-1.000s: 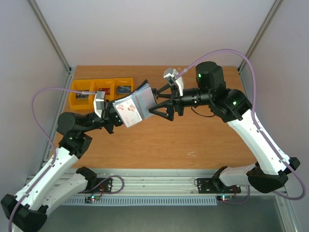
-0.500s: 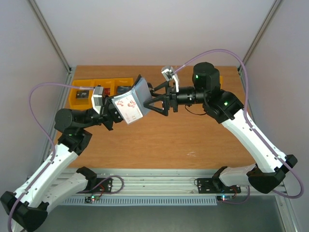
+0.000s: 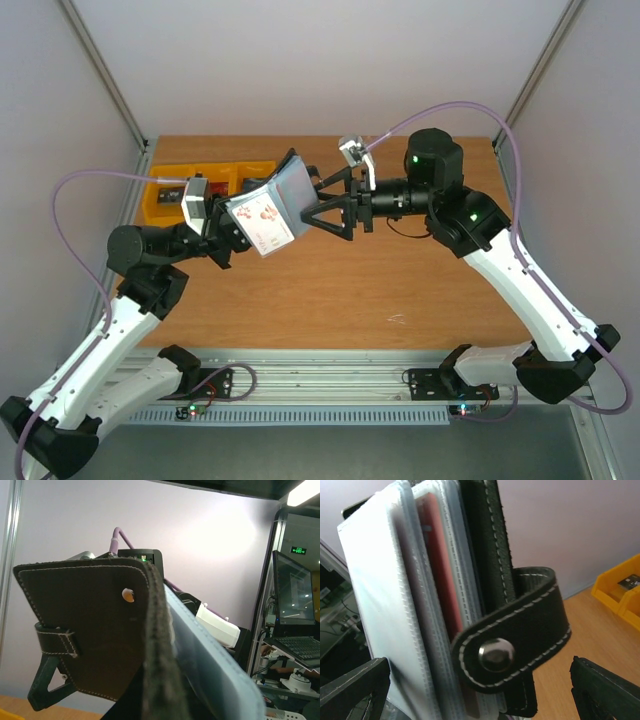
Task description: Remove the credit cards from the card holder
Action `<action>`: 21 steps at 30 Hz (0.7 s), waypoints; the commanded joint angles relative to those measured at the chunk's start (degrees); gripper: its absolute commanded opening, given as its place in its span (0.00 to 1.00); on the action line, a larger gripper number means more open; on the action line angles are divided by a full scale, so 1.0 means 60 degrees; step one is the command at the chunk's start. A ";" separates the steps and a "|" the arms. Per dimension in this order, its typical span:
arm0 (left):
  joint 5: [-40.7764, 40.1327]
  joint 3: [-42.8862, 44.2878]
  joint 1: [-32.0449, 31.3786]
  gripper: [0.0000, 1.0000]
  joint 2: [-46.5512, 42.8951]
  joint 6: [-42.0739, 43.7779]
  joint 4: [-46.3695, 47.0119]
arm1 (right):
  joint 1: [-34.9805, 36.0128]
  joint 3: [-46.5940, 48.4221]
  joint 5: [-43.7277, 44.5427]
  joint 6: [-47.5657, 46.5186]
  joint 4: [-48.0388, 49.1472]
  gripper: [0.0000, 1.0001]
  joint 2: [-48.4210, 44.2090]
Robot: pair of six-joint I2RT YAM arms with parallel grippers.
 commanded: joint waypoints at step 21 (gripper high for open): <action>-0.1276 0.1009 -0.0273 0.00 0.0136 -0.0865 0.0136 | 0.1321 0.0685 0.0450 0.3294 0.2569 0.58 -0.0045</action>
